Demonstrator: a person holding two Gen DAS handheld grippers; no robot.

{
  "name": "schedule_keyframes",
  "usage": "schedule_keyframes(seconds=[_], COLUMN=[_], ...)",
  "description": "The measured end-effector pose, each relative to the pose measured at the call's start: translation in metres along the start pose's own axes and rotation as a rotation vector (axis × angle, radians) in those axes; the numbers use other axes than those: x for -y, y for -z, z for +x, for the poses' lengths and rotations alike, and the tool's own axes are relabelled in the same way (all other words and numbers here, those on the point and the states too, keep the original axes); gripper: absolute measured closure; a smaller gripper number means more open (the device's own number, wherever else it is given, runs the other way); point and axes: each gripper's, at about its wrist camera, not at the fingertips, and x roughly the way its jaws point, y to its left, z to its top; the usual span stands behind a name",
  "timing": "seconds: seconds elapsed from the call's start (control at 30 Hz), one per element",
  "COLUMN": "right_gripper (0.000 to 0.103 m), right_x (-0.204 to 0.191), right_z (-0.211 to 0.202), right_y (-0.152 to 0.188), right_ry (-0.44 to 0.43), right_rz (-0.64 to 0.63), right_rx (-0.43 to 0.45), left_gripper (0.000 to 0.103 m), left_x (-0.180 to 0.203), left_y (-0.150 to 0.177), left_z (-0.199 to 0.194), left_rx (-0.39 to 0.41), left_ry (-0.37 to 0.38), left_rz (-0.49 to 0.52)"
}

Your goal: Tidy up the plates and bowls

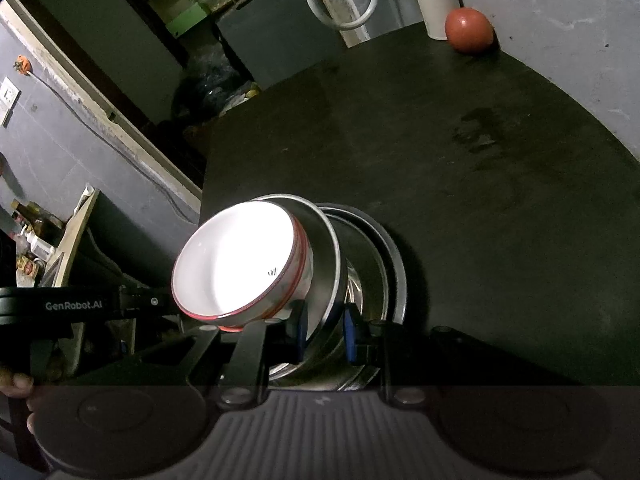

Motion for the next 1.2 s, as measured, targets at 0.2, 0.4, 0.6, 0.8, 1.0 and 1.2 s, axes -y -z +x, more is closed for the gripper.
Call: schedule_keyframes(seconds=[0.2,0.4,0.6,0.8,1.0,1.2], right_gripper=[0.082,0.082,0.082,0.082,0.082,0.082], right_x=[-0.0015,-0.0022,-0.0022,-0.0023,-0.0029,-0.0027], right_z=[0.0025,0.0042,0.0045,0.0042,0.0058,0.0069], right_y=[0.0004,-0.0004,-0.0005,-0.0006,-0.0007,0.0004], right_ry=[0.001,0.002,0.002,0.003,0.006,0.009], right_rz=[-0.001,-0.001,-0.001,-0.001,-0.003,-0.004], right_rx=[-0.009,-0.012,-0.013,-0.013,-0.015,-0.016], left_gripper=[0.092,0.092,0.092,0.092,0.092,0.092], left_x=[-0.0032,-0.0033,-0.003,-0.0036,-0.0044,-0.0046], left_y=[-0.0016,-0.0023,-0.0024,-0.0014,-0.001,-0.0008], left_z=[0.0035,0.0046,0.0053,0.008,0.0091,0.0094], left_rx=[-0.008,-0.009,-0.01,-0.013,-0.016,-0.019], left_ry=[-0.003,-0.004,-0.005,-0.007,-0.008,-0.009], left_rz=[-0.004,-0.005,-0.006,-0.008,-0.01,-0.011])
